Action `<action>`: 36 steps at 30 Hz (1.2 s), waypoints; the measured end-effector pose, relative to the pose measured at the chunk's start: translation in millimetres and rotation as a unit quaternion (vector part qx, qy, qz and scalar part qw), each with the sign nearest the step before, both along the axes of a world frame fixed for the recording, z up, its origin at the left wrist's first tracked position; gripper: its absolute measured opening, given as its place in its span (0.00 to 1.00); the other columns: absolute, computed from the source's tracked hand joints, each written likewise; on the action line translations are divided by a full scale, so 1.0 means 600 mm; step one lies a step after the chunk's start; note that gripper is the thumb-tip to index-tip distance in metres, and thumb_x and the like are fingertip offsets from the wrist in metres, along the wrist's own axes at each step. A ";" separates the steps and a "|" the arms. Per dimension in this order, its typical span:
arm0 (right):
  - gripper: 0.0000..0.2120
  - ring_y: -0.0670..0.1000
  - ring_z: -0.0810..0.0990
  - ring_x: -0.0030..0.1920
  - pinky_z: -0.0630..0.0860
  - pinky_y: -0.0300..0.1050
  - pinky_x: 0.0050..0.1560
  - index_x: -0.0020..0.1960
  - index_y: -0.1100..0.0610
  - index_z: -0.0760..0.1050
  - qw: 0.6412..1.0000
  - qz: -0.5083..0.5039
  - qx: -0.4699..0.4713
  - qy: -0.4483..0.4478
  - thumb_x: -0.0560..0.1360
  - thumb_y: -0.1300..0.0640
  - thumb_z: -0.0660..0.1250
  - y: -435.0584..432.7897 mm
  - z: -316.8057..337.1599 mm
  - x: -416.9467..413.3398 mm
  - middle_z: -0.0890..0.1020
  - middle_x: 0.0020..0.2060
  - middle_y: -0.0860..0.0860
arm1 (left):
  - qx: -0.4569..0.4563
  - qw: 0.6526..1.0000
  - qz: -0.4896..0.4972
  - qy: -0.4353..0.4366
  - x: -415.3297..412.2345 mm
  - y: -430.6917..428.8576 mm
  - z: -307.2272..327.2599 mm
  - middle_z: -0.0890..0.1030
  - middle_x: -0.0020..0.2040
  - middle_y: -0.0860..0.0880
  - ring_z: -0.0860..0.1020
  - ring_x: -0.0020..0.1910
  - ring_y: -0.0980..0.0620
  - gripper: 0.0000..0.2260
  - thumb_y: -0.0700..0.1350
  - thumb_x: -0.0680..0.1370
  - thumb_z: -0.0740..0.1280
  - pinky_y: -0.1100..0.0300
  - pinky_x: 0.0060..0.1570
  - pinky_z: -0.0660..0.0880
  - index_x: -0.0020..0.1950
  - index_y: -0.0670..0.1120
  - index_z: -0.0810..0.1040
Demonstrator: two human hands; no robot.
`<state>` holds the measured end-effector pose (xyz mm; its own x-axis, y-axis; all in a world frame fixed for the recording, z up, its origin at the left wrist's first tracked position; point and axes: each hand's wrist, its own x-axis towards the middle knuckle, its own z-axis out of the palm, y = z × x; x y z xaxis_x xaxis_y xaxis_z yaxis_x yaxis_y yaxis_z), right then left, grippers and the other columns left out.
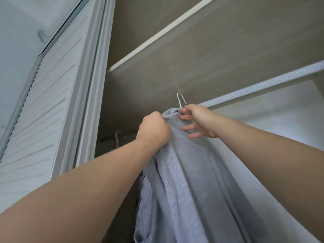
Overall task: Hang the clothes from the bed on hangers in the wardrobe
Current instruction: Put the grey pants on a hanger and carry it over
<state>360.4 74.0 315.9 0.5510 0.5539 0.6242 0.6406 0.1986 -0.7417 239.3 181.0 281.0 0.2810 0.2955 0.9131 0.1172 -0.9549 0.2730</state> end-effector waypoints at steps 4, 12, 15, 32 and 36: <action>0.23 0.57 0.75 0.62 0.75 0.53 0.51 0.73 0.46 0.64 0.999 0.026 -0.004 0.031 0.80 0.44 0.50 0.031 -0.017 0.027 0.68 0.73 0.45 | -0.017 0.999 0.025 0.031 0.030 -0.010 -0.016 0.80 0.55 0.39 0.79 0.55 0.37 0.06 0.41 0.80 0.60 0.54 0.46 0.73 0.50 0.42 0.76; 0.18 0.55 0.77 0.57 0.76 0.55 0.52 0.68 0.47 0.68 0.996 0.068 -0.012 0.060 0.81 0.44 0.53 0.094 -0.055 0.033 0.72 0.65 0.46 | -0.045 0.989 0.108 0.093 0.034 0.020 -0.056 0.78 0.61 0.39 0.78 0.59 0.38 0.09 0.41 0.80 0.59 0.52 0.52 0.73 0.58 0.42 0.74; 0.14 0.54 0.79 0.54 0.76 0.55 0.52 0.62 0.48 0.71 0.994 0.082 -0.015 0.067 0.80 0.46 0.55 0.126 -0.065 0.022 0.74 0.59 0.47 | -0.029 0.980 0.152 0.124 0.020 0.034 -0.066 0.77 0.61 0.40 0.77 0.60 0.37 0.10 0.41 0.80 0.59 0.51 0.50 0.71 0.60 0.42 0.71; 0.21 0.59 0.76 0.56 0.80 0.56 0.46 0.64 0.53 0.72 0.996 0.006 -0.053 0.068 0.77 0.44 0.55 0.305 -0.068 0.011 0.76 0.57 0.57 | -0.042 0.919 0.294 0.259 -0.008 0.097 -0.084 0.76 0.63 0.41 0.78 0.59 0.40 0.17 0.37 0.80 0.61 0.52 0.52 0.76 0.69 0.40 0.69; 0.22 0.57 0.76 0.45 0.82 0.56 0.41 0.63 0.52 0.73 0.998 -0.019 -0.020 0.051 0.76 0.41 0.56 0.325 -0.075 0.011 0.75 0.47 0.54 | -0.022 0.908 0.311 0.280 -0.022 0.116 -0.088 0.76 0.63 0.41 0.78 0.59 0.41 0.16 0.37 0.80 0.62 0.55 0.47 0.73 0.69 0.40 0.69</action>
<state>367.1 269.1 271.2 0.6320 0.5545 0.5415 0.5679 0.1441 -0.8104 226.4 250.5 228.5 0.4636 0.5897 0.6613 0.7628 -0.6453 0.0407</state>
